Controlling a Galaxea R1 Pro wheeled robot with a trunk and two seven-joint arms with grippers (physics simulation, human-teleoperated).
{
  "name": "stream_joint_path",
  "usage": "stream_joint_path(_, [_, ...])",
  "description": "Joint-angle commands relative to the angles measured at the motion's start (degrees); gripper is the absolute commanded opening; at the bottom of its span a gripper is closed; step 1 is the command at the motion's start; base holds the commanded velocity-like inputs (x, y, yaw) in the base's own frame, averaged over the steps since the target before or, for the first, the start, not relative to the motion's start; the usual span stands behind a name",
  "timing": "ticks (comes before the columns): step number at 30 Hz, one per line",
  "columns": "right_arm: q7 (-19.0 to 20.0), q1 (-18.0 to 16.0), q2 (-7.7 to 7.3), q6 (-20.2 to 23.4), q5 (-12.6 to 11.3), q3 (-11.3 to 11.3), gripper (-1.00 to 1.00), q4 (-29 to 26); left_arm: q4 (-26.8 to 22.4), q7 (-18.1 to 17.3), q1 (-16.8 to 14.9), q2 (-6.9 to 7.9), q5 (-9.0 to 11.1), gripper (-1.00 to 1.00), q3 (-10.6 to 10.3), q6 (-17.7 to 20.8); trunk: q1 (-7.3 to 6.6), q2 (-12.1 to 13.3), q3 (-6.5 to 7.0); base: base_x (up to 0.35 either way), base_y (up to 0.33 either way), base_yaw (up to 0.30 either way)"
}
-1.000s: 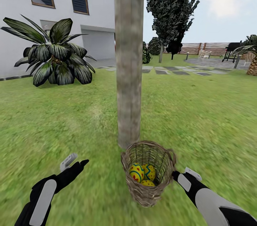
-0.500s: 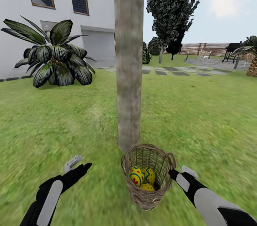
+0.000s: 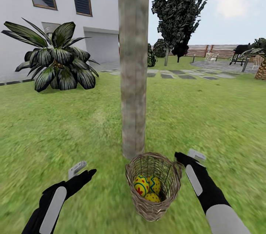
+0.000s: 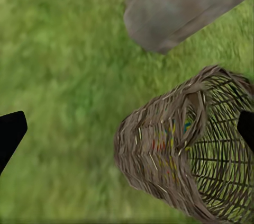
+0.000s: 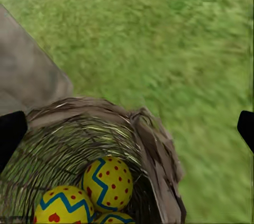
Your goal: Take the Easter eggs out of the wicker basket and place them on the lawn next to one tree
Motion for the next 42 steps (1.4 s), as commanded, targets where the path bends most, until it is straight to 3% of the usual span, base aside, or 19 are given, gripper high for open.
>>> stream_joint_path(1, [-1.6,0.5,0.31,0.9,-0.6,0.0,1.00,-2.2,-0.1,0.5,0.0,-0.01,0.6,1.00,0.0,0.3,-0.23,0.4,0.12,0.000,0.000,0.000])
stream_joint_path(2, [-7.5,1.5,1.65,3.0,-0.8,0.1,1.00,-7.5,-0.1,0.4,0.0,0.00,0.6,1.00,0.1,0.3,-0.23,0.4,0.12,0.000,0.000,0.000])
stream_joint_path(4, [-13.0,1.9,3.24,5.0,-0.9,0.7,1.00,-9.9,-0.1,0.4,0.0,0.01,0.5,1.00,0.1,0.3,-0.23,0.4,0.12,0.000,0.000,0.000])
stream_joint_path(5, [-14.0,1.9,3.76,5.4,-0.9,1.1,1.00,-10.3,-0.1,0.4,0.0,0.01,0.6,1.00,0.1,0.3,-0.23,0.4,0.12,0.000,0.000,0.000])
stream_joint_path(6, [-16.5,2.1,6.11,8.1,-0.9,5.1,1.00,-11.6,-0.1,0.3,0.0,0.06,0.5,1.00,0.1,0.3,-0.23,0.4,0.12,0.000,0.000,0.000])
stream_joint_path(8, [-17.2,2.1,6.86,11.1,-1.0,7.8,1.00,-12.9,-0.1,0.2,0.0,0.11,0.5,1.00,0.1,0.2,-0.23,0.4,0.12,0.000,0.000,0.000])
stream_joint_path(11, [-17.5,2.2,7.13,14.3,-0.9,9.3,1.00,-13.8,-0.1,0.2,0.0,0.18,0.4,1.00,0.1,-0.4,-0.23,0.4,0.12,0.000,0.008,0.000])
stream_joint_path(18, [-15.7,3.9,3.32,15.8,-0.6,10.1,1.00,-14.1,-0.1,0.1,0.0,0.19,0.6,1.00,0.1,-2.0,-0.23,0.4,0.12,0.000,0.238,0.000])
stream_joint_path(23, [-10.6,4.7,2.40,15.9,-0.4,11.0,1.00,-14.0,-0.1,0.1,0.0,0.27,0.5,1.00,0.1,-2.0,-0.23,0.4,0.12,0.031,0.297,0.000])
stream_joint_path(27, [-9.0,4.8,1.67,16.4,-0.4,11.6,1.00,-13.9,-0.1,0.1,0.0,0.34,0.4,1.00,0.1,-2.1,-0.23,0.4,0.12,0.098,0.296,0.000])
stream_joint_path(31, [-7.9,4.8,1.15,17.3,-0.4,12.7,1.00,-11.2,-0.1,0.1,0.0,0.36,0.4,1.00,0.1,-2.0,-0.23,0.4,0.12,0.077,0.127,0.000])
stream_joint_path(36, [-2.2,4.4,-0.43,19.9,-0.4,12.8,1.00,-4.9,-0.1,0.2,0.0,0.36,0.5,1.00,0.1,-2.1,-0.23,0.4,0.12,0.012,0.020,0.000])
stream_joint_path(38, [0.0,2.9,-1.15,20.2,-0.4,12.8,1.00,0.0,-0.1,0.2,0.0,0.31,0.4,1.00,0.1,-2.1,-0.23,0.4,0.12,0.002,0.003,0.000])
stream_joint_path(42, [1.3,1.1,-1.45,20.6,-0.4,12.8,1.00,2.5,-0.1,0.2,0.0,0.28,0.4,1.00,0.1,-2.1,-0.23,0.4,0.12,0.000,0.000,0.000])
